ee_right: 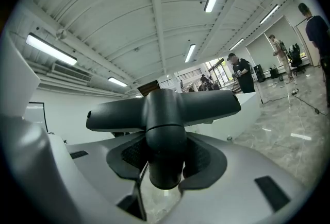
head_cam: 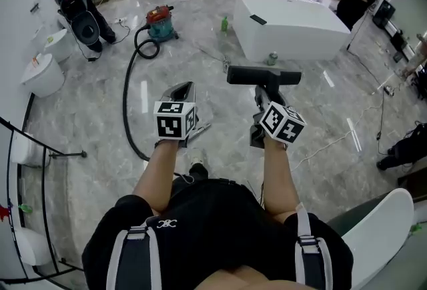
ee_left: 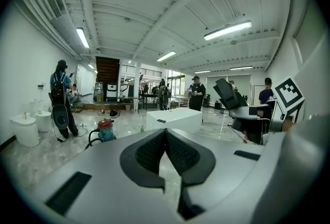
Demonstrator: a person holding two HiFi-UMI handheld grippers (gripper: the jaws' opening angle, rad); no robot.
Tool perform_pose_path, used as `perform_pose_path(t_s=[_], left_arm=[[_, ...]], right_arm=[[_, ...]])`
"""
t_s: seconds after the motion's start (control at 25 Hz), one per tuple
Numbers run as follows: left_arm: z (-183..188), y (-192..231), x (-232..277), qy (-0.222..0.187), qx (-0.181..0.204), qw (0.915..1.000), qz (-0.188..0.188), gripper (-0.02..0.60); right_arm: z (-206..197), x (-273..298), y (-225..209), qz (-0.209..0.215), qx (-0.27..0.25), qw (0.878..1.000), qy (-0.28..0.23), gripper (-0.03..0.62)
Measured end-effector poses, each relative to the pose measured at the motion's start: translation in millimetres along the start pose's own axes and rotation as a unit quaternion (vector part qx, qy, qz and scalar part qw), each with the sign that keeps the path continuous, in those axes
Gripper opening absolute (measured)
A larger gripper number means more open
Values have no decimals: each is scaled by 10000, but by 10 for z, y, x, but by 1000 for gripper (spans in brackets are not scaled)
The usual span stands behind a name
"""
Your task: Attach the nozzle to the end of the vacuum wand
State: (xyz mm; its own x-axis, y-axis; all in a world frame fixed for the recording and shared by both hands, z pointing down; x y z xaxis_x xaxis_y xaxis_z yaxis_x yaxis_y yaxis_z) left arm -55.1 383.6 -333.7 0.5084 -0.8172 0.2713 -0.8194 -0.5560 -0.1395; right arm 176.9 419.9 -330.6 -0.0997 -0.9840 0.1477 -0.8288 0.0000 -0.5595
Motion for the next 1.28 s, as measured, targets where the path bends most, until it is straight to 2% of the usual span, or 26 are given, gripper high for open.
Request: perform_pose_path(t_s=[0.36,0.72,0.88,1.04,1.16,1.28], left_arm=[[124,819,1138,186,-50,9997,-159,12],[-9,1698,2283,630,-63,9974,-343,12],[-269,1960,2632,1023,-112,9939,-389,12],[-576,2057,2959,1364,-247,9894,-439,12],[-901,2060,3237,1557,-284,9865,-429,12],[-1406,2087,3408,1893,-478,9803,-295,12]], right_arm=[[142,1413,139,-78,-30,9997,236,188],[95,2911,211,-174,102,9985,507,187],[-94,3375,183,-196,272,9961,813,188],[-313,3697,-38,-334,434,9916,1172,188],[-531,3953,-284,-433,538,9865,1488,188],[-879,4170,-472,-410,695,9797,1836,188]])
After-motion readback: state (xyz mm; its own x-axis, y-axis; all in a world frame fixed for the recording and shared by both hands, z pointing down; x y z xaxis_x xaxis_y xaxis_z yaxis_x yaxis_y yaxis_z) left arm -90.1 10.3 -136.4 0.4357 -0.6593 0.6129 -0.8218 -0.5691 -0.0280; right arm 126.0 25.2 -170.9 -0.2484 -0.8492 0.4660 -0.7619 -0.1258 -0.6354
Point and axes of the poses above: the fingertips, and each gripper's own axes: x forward along the fingers, y to its left, z out of its top, the point moved 2 cm from there along -x, backward along the fingers, and after that the axes turned 11 degrees about x, right-handed, at the moved point
